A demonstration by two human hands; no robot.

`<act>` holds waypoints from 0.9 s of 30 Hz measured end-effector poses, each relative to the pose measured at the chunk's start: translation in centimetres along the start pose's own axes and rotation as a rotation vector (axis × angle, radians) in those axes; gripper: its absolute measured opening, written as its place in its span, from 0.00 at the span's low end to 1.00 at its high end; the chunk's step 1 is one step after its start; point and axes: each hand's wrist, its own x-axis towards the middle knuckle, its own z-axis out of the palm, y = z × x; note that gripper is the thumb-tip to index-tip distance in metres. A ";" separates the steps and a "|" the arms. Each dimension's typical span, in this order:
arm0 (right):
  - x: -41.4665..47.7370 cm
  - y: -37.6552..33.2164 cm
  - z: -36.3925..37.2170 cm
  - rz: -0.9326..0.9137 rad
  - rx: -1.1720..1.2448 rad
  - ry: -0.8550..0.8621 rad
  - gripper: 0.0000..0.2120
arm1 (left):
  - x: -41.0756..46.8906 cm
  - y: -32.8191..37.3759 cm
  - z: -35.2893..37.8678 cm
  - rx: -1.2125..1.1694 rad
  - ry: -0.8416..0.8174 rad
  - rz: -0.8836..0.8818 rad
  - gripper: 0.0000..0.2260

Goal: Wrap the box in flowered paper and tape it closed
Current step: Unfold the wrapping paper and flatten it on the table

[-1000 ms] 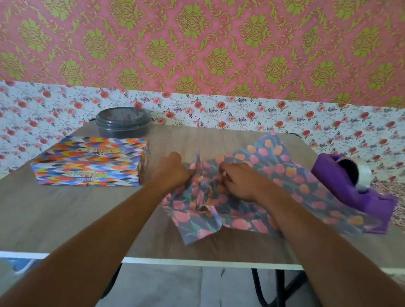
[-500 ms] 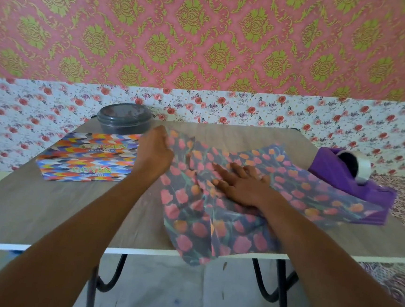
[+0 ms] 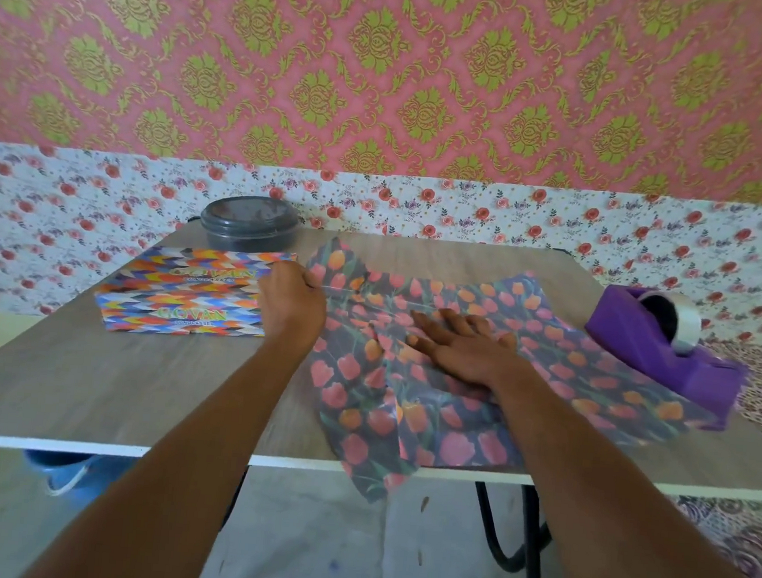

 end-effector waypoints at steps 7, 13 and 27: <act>1.3 -0.3 -1.3 0.046 0.051 -0.121 0.32 | 0.8 -0.1 0.2 0.134 -0.184 -0.007 0.13; 3.9 -3.4 -2.7 0.096 -0.079 -0.011 0.32 | 0.7 -0.3 1.2 0.191 -0.205 0.023 0.12; 2.6 -3.7 -1.0 0.154 -0.077 -0.066 0.34 | 1.2 -1.6 0.0 0.091 -0.182 0.119 0.18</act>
